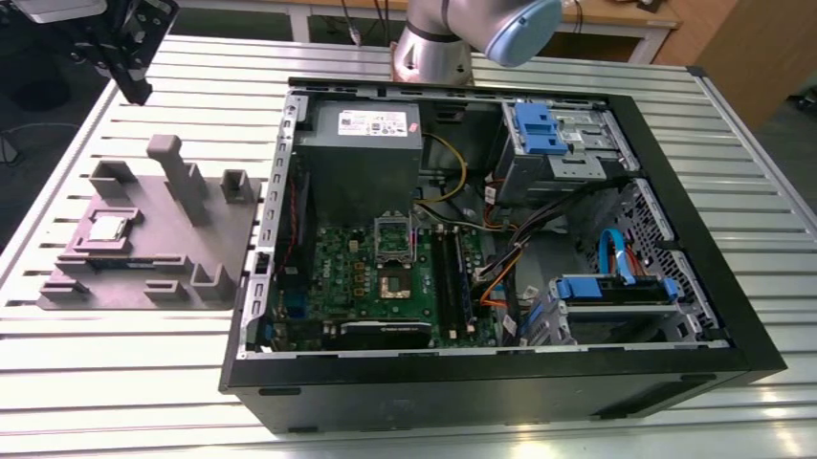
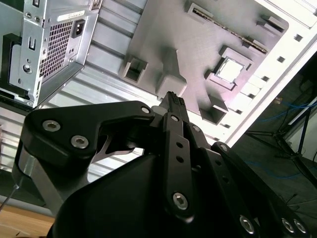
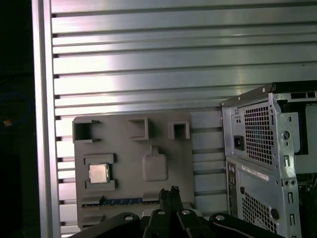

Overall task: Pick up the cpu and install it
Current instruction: 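Reach for the cpu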

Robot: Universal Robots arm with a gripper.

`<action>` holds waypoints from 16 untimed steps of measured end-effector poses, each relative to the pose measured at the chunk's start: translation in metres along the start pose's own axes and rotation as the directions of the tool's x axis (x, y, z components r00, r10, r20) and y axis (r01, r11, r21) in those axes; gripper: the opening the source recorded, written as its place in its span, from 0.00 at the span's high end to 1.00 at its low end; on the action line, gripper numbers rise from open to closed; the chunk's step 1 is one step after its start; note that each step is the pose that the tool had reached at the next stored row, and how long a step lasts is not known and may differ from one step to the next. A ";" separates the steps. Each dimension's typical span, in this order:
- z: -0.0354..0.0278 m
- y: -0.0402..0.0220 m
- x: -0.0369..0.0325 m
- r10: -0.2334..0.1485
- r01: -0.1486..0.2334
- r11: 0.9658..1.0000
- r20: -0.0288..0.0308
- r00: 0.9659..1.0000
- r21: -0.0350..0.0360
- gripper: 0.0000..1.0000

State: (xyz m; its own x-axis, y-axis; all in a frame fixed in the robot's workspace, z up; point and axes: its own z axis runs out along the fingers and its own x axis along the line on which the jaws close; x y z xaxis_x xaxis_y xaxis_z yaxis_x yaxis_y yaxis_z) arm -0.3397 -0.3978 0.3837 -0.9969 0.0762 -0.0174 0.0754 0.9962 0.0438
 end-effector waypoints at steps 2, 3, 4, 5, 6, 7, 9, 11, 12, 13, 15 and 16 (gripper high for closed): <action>0.0000 -0.0001 0.0008 0.000 0.000 1.000 0.000 1.000 0.000 0.90; 0.0000 -0.0001 0.0018 0.000 0.000 1.000 0.000 1.000 0.000 0.90; 0.0000 -0.0002 0.0031 0.000 0.000 1.000 0.000 1.000 0.000 0.90; 0.0000 -0.0003 0.0046 0.000 0.000 1.000 0.000 1.000 0.000 0.90; 0.0000 -0.0004 0.0061 0.000 0.000 1.000 0.000 1.000 0.000 0.90; 0.0000 -0.0006 0.0077 0.000 0.000 1.000 0.000 1.000 0.000 0.90; 0.0000 -0.0008 0.0109 0.000 0.000 1.000 0.000 1.000 0.000 0.90; 0.0000 -0.0010 0.0138 0.000 0.000 1.000 0.000 1.000 0.000 0.90; 0.0001 -0.0011 0.0152 0.000 0.000 1.000 0.000 1.000 0.000 0.90; 0.0001 -0.0013 0.0164 0.000 0.000 1.000 0.000 1.000 0.000 0.90; 0.0001 -0.0014 0.0188 0.000 0.000 1.000 0.000 1.000 0.000 0.90; 0.0001 -0.0015 0.0198 0.000 0.000 1.000 0.000 1.000 0.000 0.90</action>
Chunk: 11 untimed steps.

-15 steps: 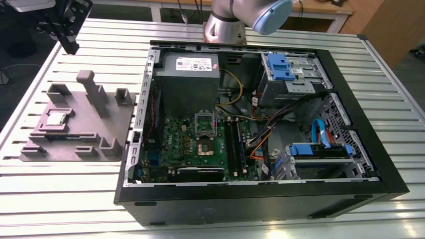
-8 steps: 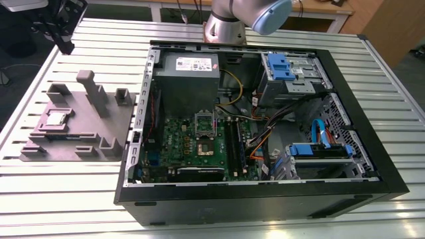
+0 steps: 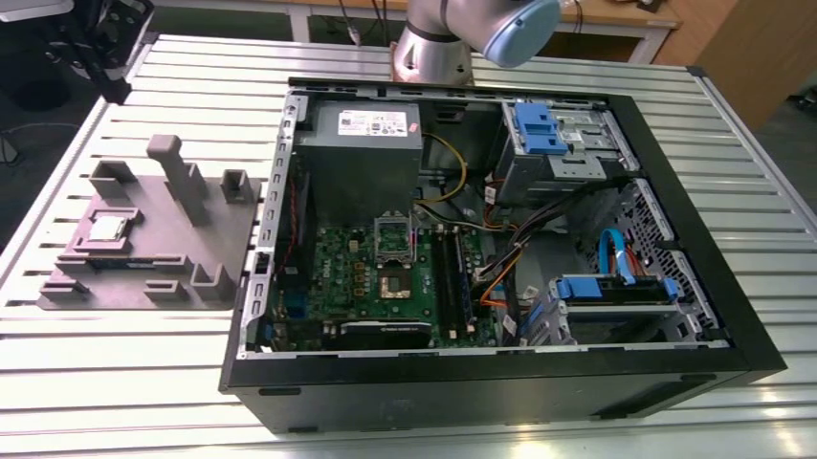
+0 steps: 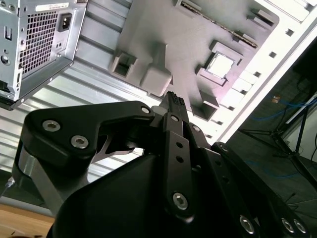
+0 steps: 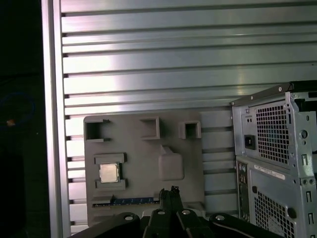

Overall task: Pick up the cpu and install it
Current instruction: 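Reach for the cpu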

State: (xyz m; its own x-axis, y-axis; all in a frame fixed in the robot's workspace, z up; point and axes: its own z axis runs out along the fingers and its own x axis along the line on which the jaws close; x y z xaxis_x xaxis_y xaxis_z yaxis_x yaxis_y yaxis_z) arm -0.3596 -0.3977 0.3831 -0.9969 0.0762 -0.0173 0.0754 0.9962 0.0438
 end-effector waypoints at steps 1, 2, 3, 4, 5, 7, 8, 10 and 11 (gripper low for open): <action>0.0000 -0.0001 0.0011 0.000 0.000 1.000 0.000 1.000 0.000 0.90; 0.0001 -0.0002 0.0021 0.000 0.000 1.000 0.000 1.000 0.000 0.90; 0.0001 -0.0003 0.0031 0.000 0.000 1.000 0.000 1.000 0.000 0.90; 0.0001 -0.0003 0.0042 0.000 0.000 1.000 0.000 1.000 0.000 0.90; 0.0002 -0.0004 0.0052 0.000 0.000 1.000 0.000 1.000 0.000 0.90; 0.0002 -0.0006 0.0073 0.000 0.000 1.000 0.000 1.000 0.000 0.90; 0.0002 -0.0007 0.0083 0.000 0.000 1.000 0.000 1.000 0.000 0.90; 0.0002 -0.0008 0.0104 0.000 0.000 1.000 0.000 1.000 0.000 0.90; 0.0003 -0.0009 0.0115 0.000 0.000 1.000 0.000 1.000 0.000 0.90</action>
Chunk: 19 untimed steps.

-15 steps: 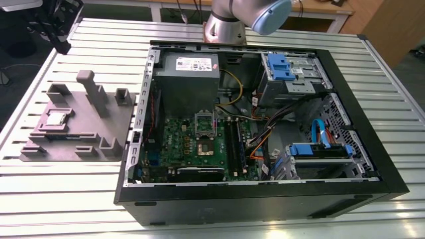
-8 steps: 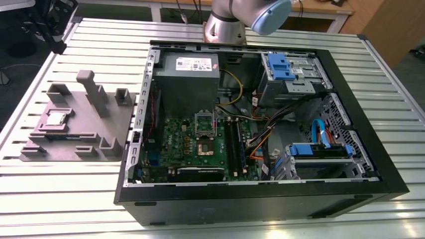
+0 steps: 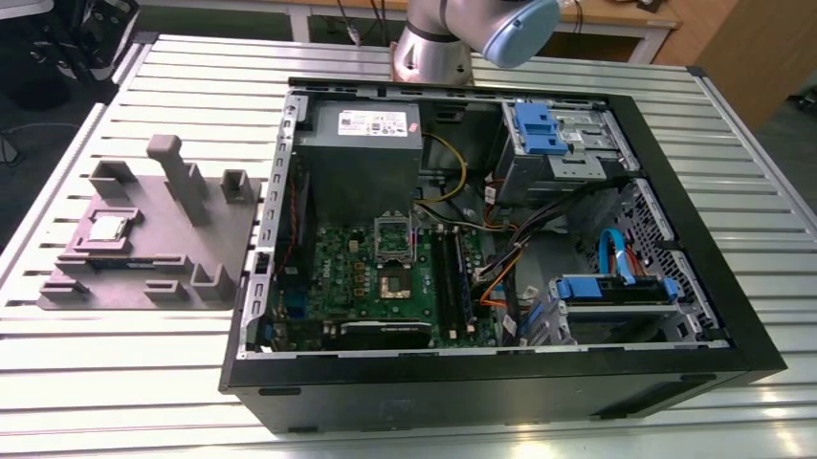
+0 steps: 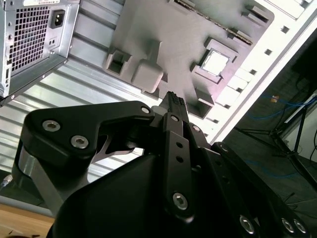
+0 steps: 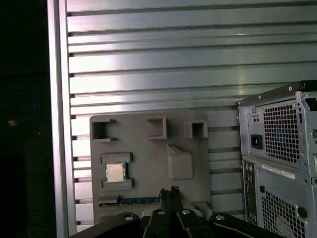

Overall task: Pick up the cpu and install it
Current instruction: 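Reach for the cpu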

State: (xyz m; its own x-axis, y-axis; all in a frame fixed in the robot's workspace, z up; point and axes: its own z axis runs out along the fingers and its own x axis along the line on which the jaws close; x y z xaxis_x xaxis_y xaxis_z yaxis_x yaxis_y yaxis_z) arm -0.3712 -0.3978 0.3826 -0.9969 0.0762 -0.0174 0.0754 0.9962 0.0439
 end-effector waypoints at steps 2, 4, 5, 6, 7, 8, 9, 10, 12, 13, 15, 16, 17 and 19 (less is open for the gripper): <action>0.0000 -0.0001 0.0020 0.000 0.000 1.000 0.000 1.000 0.000 0.90; 0.0001 -0.0003 0.0038 0.000 0.000 1.000 0.000 1.000 0.000 0.90; 0.0001 -0.0004 0.0047 0.000 0.000 1.000 0.000 1.000 0.000 0.90; 0.0001 -0.0004 0.0056 0.000 0.000 1.000 0.000 1.000 0.000 0.90; 0.0001 -0.0005 0.0065 0.000 0.000 1.000 0.000 1.000 0.000 0.90; 0.0001 -0.0006 0.0073 0.000 0.000 1.000 0.000 1.000 0.000 0.90; 0.0001 -0.0006 0.0082 0.000 0.000 1.000 0.000 1.000 0.000 0.90; 0.0001 -0.0007 0.0090 0.000 0.000 1.000 0.000 1.000 0.000 0.90; 0.0001 -0.0008 0.0105 0.000 0.000 1.000 0.000 1.000 0.000 0.90; 0.0001 -0.0009 0.0109 0.000 0.000 1.000 0.000 1.000 0.000 0.90; 0.0001 -0.0009 0.0110 0.000 0.000 1.000 0.000 1.000 0.000 0.90; 0.0001 -0.0008 0.0110 0.000 0.000 1.000 0.000 1.000 0.000 0.90; 0.0001 -0.0008 0.0111 0.000 0.000 1.000 0.000 1.000 0.000 0.90; 0.0001 -0.0009 0.0111 0.000 0.000 1.000 0.000 1.000 0.000 0.90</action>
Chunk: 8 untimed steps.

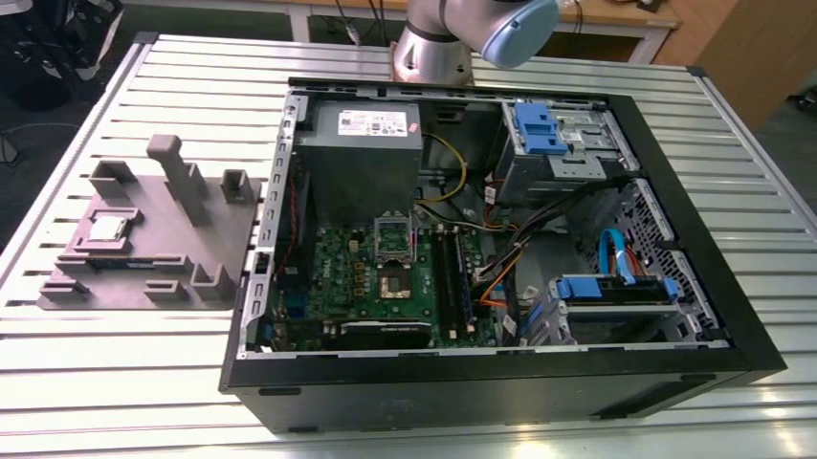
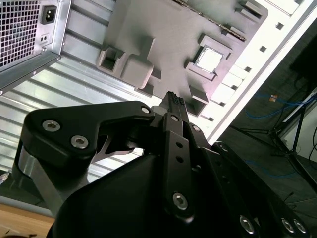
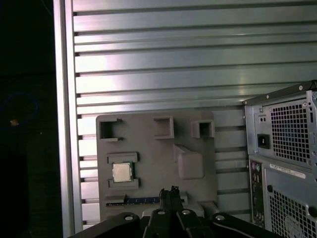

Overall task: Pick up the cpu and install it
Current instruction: 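Reach for the cpu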

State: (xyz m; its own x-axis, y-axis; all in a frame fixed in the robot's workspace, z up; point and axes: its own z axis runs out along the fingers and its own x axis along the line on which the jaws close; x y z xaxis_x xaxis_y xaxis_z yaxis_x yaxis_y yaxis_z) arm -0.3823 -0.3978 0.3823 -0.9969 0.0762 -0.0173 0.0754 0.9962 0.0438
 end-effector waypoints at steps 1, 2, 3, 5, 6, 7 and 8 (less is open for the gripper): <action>0.0000 0.0000 0.0000 0.000 0.000 1.000 0.000 1.000 0.000 0.90; 0.0000 0.0000 0.0000 0.000 0.000 1.000 0.000 1.000 0.000 0.90; 0.0000 0.0000 0.0001 0.000 0.000 1.000 0.000 1.000 0.000 0.90; 0.0000 0.0000 0.0004 0.000 0.000 1.000 0.000 1.000 0.000 0.90; 0.0000 -0.0001 0.0007 0.000 0.000 1.000 0.000 1.000 0.000 0.90; 0.0001 -0.0001 0.0012 0.000 0.000 1.000 0.000 1.000 0.000 0.90; 0.0000 -0.0001 0.0018 0.000 0.000 1.000 0.000 1.000 0.000 0.90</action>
State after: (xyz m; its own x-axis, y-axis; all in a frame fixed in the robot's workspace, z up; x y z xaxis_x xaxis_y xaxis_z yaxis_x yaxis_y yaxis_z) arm -0.3841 -0.3977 0.3822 -0.9969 0.0764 -0.0173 0.0755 0.9962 0.0438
